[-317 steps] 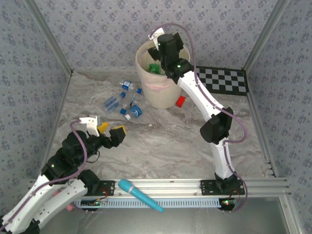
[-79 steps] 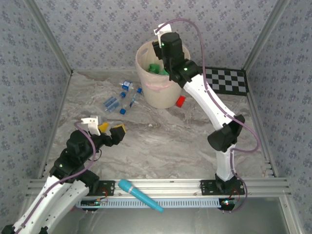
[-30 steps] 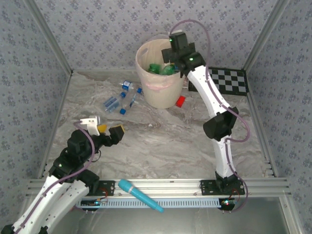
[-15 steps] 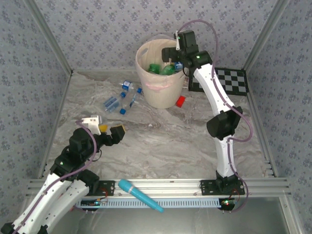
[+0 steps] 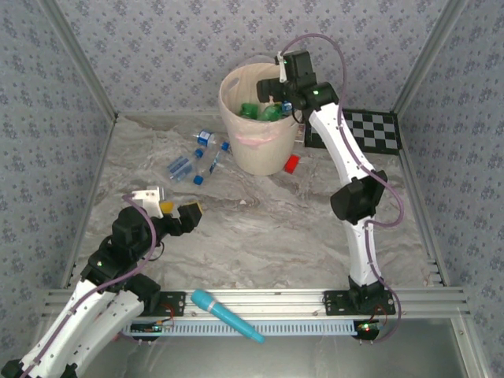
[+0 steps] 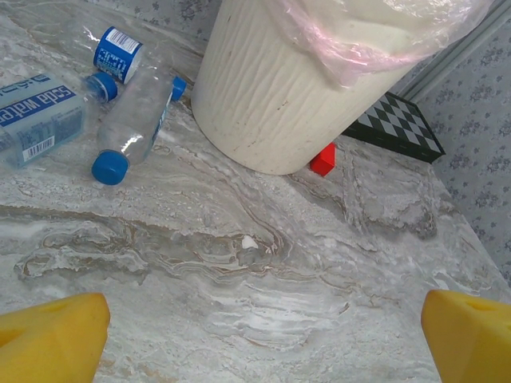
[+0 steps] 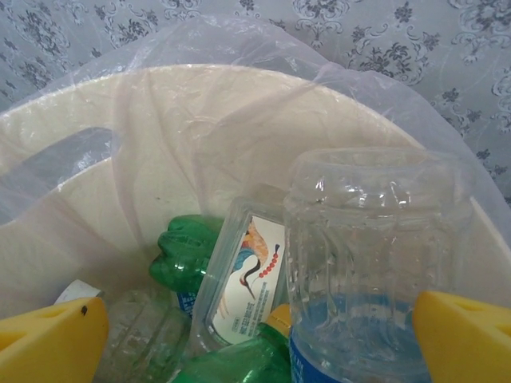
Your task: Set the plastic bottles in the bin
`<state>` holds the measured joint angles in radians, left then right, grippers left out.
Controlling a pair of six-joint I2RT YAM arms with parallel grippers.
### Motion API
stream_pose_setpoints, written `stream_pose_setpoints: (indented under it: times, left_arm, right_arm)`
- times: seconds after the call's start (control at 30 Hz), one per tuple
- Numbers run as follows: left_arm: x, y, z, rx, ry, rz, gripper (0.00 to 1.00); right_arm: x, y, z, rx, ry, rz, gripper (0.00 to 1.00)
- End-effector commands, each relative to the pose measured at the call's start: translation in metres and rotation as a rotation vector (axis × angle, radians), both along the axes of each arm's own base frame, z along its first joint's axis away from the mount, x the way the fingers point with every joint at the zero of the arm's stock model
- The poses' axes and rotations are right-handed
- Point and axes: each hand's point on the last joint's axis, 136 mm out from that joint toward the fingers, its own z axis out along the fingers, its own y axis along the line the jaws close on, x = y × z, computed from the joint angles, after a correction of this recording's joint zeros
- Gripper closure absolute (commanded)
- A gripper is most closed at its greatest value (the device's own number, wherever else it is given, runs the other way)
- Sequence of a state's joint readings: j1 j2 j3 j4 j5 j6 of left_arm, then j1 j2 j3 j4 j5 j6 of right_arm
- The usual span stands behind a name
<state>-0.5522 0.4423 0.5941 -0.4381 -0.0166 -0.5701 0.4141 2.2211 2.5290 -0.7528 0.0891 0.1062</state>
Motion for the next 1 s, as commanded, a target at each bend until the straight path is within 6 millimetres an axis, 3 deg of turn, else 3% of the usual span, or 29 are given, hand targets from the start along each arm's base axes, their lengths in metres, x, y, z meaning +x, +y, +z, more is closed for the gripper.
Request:
stream_pose_setpoints:
  times: [0.0,0.23,0.53,0.7,0.77,0.97]
  left_arm:
    - [0.001,0.001,0.016,-0.023,-0.031,0.011,0.00]
    - [0.002,0.002,0.013,-0.009,-0.027,0.015,0.00]
    - [0.004,0.003,0.010,-0.005,-0.025,0.027,0.00]
    - [0.012,0.006,0.000,0.005,-0.007,0.072,0.00]
    - [0.017,0.006,-0.003,0.008,-0.003,0.086,0.00]
    - [0.037,0.008,-0.017,0.061,0.038,0.154,0.00]
  right_arm:
    - [0.001,0.013,-0.013,-0.028,0.021,0.055,0.00]
    - [-0.019,0.038,-0.012,-0.003,0.054,0.190,0.00]
    - [-0.037,0.031,0.041,0.067,-0.029,0.183,0.00]
    - [-0.061,0.029,0.081,0.134,-0.108,0.204,0.00]
    - [-0.073,0.028,0.089,0.154,-0.116,0.205,0.00]
    - [-0.117,0.024,0.087,0.221,-0.100,0.225,0.01]
